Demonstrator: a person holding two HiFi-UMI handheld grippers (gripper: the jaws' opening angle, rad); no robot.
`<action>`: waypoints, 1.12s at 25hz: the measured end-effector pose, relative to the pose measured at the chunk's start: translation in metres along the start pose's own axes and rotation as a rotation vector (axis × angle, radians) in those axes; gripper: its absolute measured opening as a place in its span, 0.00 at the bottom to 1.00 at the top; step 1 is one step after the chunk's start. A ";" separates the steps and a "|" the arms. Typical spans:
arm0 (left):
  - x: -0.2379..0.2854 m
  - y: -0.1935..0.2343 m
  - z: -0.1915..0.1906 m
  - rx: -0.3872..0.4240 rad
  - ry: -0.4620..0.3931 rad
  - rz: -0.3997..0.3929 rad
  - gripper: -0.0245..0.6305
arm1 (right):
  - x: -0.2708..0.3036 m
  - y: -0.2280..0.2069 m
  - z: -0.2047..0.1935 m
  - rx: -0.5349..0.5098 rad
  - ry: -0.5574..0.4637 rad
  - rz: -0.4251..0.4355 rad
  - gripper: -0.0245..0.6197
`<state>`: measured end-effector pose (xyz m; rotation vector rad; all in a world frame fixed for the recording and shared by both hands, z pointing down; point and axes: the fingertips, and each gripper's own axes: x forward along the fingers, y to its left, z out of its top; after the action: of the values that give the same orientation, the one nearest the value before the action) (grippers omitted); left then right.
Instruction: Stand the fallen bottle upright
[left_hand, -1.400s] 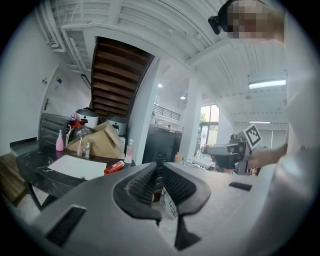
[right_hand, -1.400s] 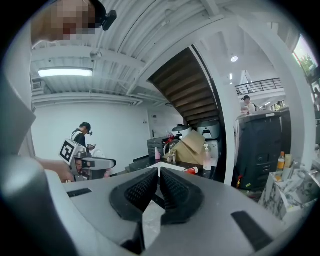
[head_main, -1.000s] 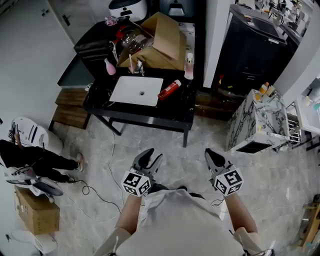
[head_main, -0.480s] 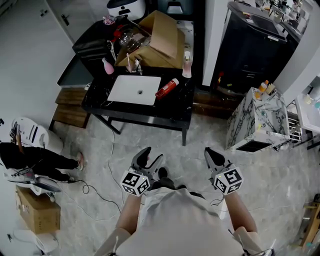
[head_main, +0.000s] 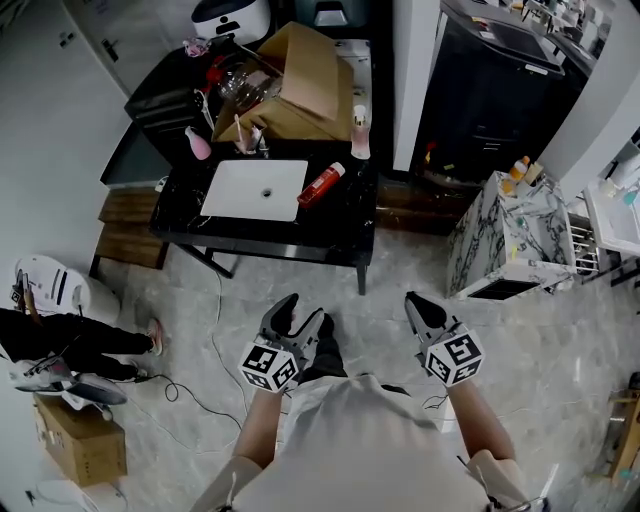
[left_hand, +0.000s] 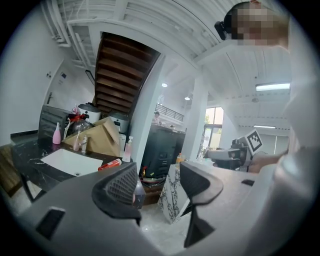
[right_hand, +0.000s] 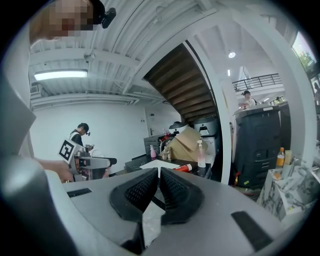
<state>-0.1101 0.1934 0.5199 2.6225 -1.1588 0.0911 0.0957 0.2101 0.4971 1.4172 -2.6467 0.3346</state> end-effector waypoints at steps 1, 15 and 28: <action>0.005 0.005 0.002 0.000 0.000 -0.004 0.44 | 0.006 -0.003 0.002 0.000 0.001 -0.005 0.10; 0.096 0.095 0.040 0.025 0.026 -0.084 0.44 | 0.114 -0.053 0.026 0.020 0.029 -0.069 0.10; 0.173 0.194 0.072 0.084 0.089 -0.195 0.46 | 0.227 -0.082 0.052 0.040 0.067 -0.157 0.10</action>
<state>-0.1391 -0.0744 0.5227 2.7589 -0.8845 0.2193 0.0380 -0.0294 0.5055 1.5845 -2.4711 0.4128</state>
